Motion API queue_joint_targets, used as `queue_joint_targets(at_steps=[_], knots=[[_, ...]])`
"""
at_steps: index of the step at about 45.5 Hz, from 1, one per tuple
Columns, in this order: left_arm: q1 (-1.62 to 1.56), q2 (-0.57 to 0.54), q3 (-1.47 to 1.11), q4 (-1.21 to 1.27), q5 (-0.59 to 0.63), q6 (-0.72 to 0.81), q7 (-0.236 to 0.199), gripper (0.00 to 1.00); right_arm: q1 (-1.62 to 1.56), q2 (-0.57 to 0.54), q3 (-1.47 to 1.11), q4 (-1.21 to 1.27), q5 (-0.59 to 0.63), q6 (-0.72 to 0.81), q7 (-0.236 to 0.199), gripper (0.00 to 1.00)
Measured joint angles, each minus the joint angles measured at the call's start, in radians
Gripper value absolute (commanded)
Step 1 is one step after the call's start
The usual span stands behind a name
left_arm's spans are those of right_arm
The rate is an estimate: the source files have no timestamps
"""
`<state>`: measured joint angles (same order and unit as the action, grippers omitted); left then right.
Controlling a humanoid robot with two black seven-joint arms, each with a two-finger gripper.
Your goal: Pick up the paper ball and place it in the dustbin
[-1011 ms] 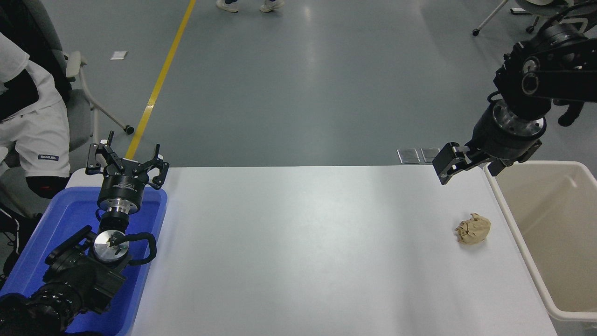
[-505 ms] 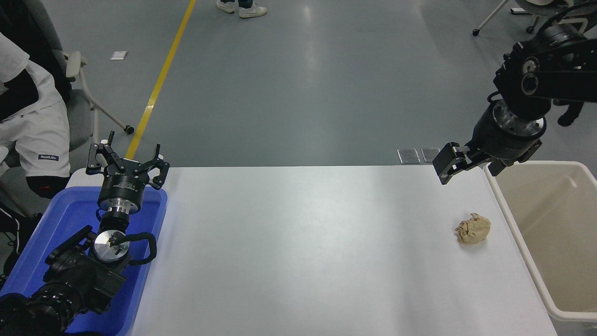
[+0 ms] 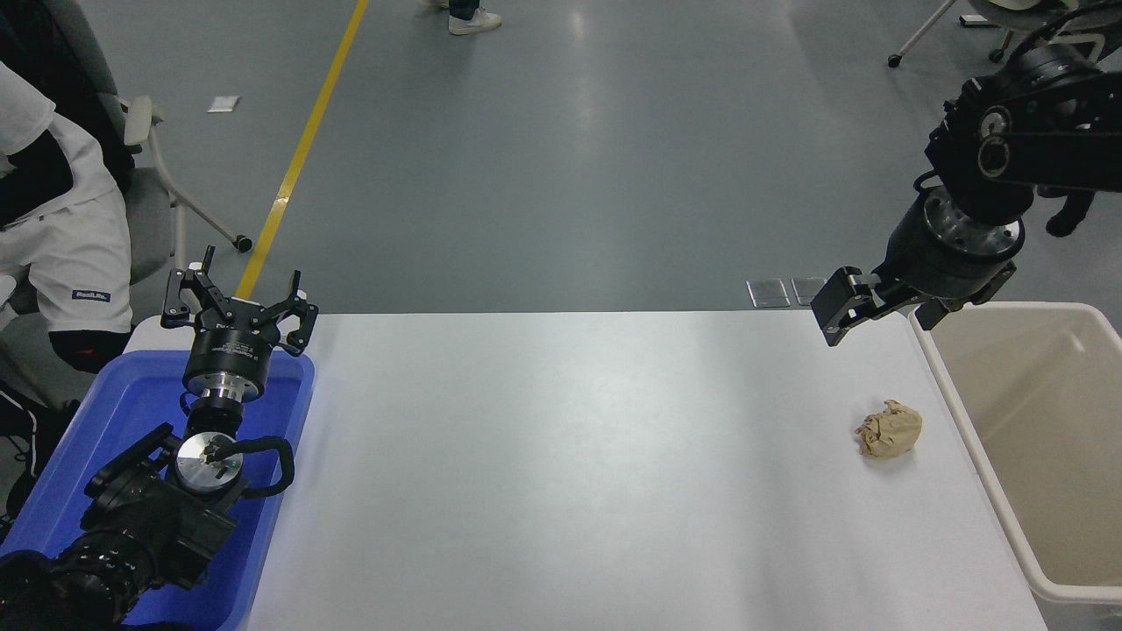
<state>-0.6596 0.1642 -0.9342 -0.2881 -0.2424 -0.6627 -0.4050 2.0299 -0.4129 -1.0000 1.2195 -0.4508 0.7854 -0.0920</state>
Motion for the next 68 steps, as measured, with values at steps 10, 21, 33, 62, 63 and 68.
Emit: queue_joint_targets(at_steps=[10, 21, 33, 62, 63, 68], knots=[[0.000, 0.000, 0.000, 0.000, 0.000, 0.000, 0.000, 0.99, 0.000, -0.002, 0.000, 0.000, 0.000, 0.000, 0.000, 1.00], [0.000, 0.000, 0.000, 0.000, 0.000, 0.000, 0.000, 0.99, 0.003, 0.000, 0.013, -0.017, 0.027, 0.000, 0.000, 1.00], [0.000, 0.000, 0.000, 0.000, 0.000, 0.000, 0.000, 0.99, 0.006, -0.002, 0.007, -0.032, 0.045, 0.000, 0.000, 1.00], [0.000, 0.000, 0.000, 0.000, 0.000, 0.000, 0.000, 0.99, 0.004, -0.004, -0.003, -0.038, 0.049, 0.000, 0.000, 1.00], [0.000, 0.000, 0.000, 0.000, 0.000, 0.000, 0.000, 0.99, 0.004, -0.004, -0.004, -0.038, 0.050, 0.000, 0.000, 1.00], [0.000, 0.000, 0.000, 0.000, 0.000, 0.000, 0.000, 0.99, 0.004, -0.004, -0.008, -0.036, 0.052, 0.000, 0.000, 1.00]])
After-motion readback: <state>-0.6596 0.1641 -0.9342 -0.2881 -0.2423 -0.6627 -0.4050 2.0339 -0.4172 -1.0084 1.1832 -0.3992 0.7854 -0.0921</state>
